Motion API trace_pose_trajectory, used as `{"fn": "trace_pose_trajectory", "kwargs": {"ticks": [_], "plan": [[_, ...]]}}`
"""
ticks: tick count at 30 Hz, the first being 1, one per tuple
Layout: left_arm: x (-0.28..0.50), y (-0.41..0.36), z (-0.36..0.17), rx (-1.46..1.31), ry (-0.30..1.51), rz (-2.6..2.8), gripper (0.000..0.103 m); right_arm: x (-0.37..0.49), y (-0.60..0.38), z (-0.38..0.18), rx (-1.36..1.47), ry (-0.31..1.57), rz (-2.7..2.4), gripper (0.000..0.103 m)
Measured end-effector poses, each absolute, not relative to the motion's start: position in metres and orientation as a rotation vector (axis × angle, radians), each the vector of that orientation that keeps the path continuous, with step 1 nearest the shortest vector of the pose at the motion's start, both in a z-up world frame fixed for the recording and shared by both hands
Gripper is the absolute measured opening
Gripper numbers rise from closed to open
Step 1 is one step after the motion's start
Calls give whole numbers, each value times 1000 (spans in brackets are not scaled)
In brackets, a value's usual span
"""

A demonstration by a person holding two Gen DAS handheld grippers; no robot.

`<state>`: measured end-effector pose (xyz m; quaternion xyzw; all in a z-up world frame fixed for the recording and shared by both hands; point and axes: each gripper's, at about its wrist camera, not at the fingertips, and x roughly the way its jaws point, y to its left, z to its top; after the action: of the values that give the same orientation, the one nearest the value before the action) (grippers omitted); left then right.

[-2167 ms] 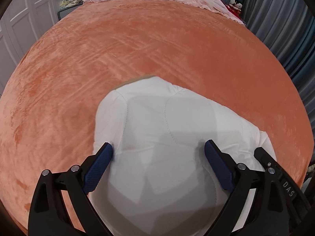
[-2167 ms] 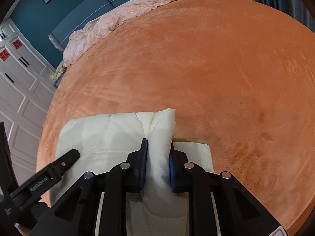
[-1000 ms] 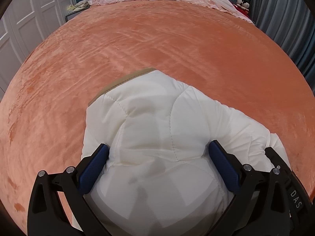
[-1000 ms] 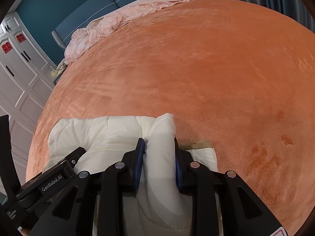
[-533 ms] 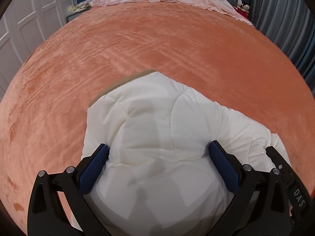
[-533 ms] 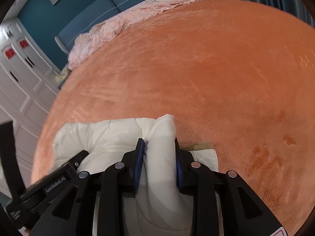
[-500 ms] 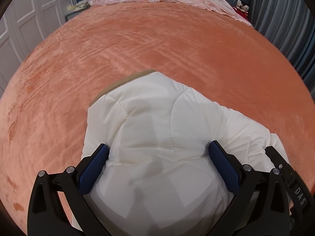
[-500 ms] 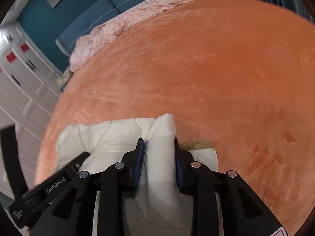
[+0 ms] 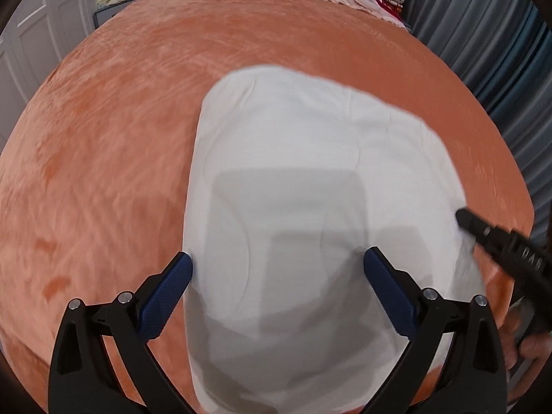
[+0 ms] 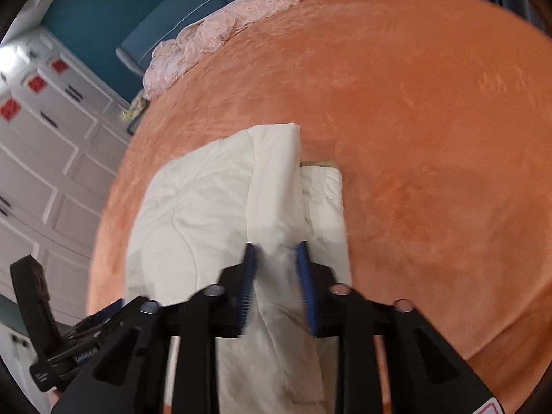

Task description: Fold large clothes

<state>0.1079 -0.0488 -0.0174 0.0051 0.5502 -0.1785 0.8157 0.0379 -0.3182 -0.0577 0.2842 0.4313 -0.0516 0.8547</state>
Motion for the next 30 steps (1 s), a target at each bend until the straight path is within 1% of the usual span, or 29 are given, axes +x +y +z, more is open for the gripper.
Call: {"fn": "trace_pose_trajectory", "kwargs": {"ticks": [2, 5, 9, 19, 21, 24, 25, 26, 27, 28, 30], "plan": [[103, -48, -22, 10, 1173, -372, 98, 41, -313, -61, 522, 925, -142, 9], [103, -51, -25, 22, 1169, -360, 98, 44, -305, -75, 455, 949, -175, 9], [101, -56, -28, 60, 1154, -347, 98, 46, -306, -90, 436, 957, -189, 9], [96, -60, -33, 90, 1120, -317, 98, 46, -299, -96, 361, 940, -212, 9], [95, -60, -33, 94, 1114, -316, 98, 45, -299, -97, 361, 927, -213, 10], [93, -60, -32, 90, 1113, -313, 98, 37, -298, -97, 370, 901, -210, 15], [93, -60, -31, 86, 1114, -312, 98, 30, -300, -94, 380, 887, -217, 22], [94, -57, -29, 71, 1119, -313, 98, 24, -301, -91, 391, 879, -230, 38], [94, -52, -26, 43, 1130, -316, 98, 17, -306, -85, 410, 872, -261, 49], [95, -45, -23, 5, 1145, -317, 98, 13, -311, -81, 428, 866, -288, 66], [96, -29, -19, -73, 1169, -316, 98, -1, -323, -77, 514, 846, -264, 68]]}}
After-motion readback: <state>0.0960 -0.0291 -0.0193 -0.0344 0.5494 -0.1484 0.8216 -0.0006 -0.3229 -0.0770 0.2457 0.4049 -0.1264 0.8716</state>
